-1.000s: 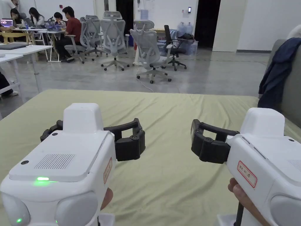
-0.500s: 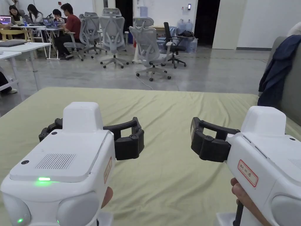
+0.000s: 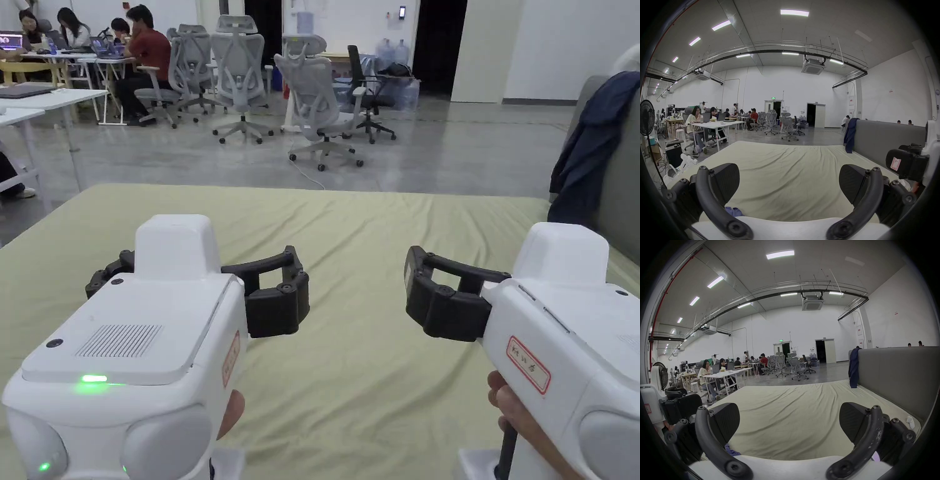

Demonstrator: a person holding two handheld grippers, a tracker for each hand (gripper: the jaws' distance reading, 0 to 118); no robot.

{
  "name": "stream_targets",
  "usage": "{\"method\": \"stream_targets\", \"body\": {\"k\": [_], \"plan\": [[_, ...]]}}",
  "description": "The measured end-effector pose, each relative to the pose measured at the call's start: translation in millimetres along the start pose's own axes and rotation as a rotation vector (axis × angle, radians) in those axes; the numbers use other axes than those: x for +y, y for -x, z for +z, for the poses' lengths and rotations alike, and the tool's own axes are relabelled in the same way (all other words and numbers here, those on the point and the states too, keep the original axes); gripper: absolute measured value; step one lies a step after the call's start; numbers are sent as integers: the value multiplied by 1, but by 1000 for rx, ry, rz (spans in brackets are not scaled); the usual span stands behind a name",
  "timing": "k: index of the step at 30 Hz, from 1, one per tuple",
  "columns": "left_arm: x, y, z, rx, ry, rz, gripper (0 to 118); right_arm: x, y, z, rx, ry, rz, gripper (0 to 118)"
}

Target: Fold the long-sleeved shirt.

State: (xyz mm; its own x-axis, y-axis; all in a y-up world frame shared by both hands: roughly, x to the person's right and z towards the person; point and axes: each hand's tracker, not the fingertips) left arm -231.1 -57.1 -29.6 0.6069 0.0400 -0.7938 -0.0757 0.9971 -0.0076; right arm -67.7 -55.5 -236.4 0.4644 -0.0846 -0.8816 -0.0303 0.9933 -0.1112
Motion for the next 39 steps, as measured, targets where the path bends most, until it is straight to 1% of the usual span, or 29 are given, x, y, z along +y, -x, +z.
{"method": "stream_targets", "body": {"k": [11, 12, 13, 14, 15, 16, 17, 18, 19, 20, 22, 24, 25, 26, 28, 30, 32, 33, 35, 36, 37, 38, 39], "plan": [[-2, -1, -3, -8, 2, 13, 118, -1, 2, -4, 11, 22, -1, 118], [-3, 0, -1, -18, -1, 13, 116, -2, 2, -4, 16, 23, 3, 116], [-4, 0, 1, -15, -8, 9, 96, -2, 2, -4, 22, 26, 16, 101], [-5, -1, 2, -3, -20, -3, 46, -3, 4, -3, 22, 26, 31, 67], [-9, -5, 0, 49, 11, -37, 4, -5, 5, -5, 12, 34, 59, 0], [-11, -10, 2, 26, -2, -5, 1, -10, 5, -2, -39, 42, 81, 2], [-13, -11, 4, 22, 8, -13, 1, -17, 8, 2, -50, 45, 90, 2], [-14, -12, 4, -9, 32, -9, 1, -23, 9, 4, -52, 41, 81, 2], [-15, -13, 4, -36, 55, 26, 1, -26, 9, 5, -51, 42, 78, 2], [-15, -13, 4, -25, 68, 45, 1, -29, 11, 4, -54, 46, 80, 2], [-14, -9, 4, -12, 78, 39, 1, -26, 20, -2, -49, 55, 95, 2], [-7, 12, 12, 63, 60, 39, 1, -29, 45, -8, 4, 53, 88, 2], [-4, 31, 17, 94, 51, 52, 1, -30, 60, -12, 60, 56, 84, 2], [-1, 50, 25, 139, 43, 75, 1, -27, 74, -34, 128, 60, 78, 2], [2, 95, 43, 249, 52, 104, 1, -30, 119, -44, 293, 68, 79, 2], [3, 146, 65, 392, 72, 93, 1, -24, 174, -62, 452, 88, 100, 2], [2, 185, 87, 518, 101, 63, 1, -29, 220, -60, 595, 102, 74, 2], [0, 205, 99, 576, 122, 46, 1, -29, 242, -66, 677, 121, 49, 2], [-3, 228, 114, 665, 138, 16, 1, -36, 273, -66, 816, 156, 2, 2], [-6, 234, 120, 678, 146, 24, 1, -41, 282, -66, 875, 174, -13, 2], [-10, 239, 121, 677, 156, 30, 1, -43, 288, -68, 907, 186, -22, 2], [-15, 244, 117, 667, 175, 39, 1, -46, 290, -72, 917, 191, -22, 2], [-23, 247, 110, 645, 205, 61, 1, -51, 287, -75, 901, 193, -13, 2]]}}
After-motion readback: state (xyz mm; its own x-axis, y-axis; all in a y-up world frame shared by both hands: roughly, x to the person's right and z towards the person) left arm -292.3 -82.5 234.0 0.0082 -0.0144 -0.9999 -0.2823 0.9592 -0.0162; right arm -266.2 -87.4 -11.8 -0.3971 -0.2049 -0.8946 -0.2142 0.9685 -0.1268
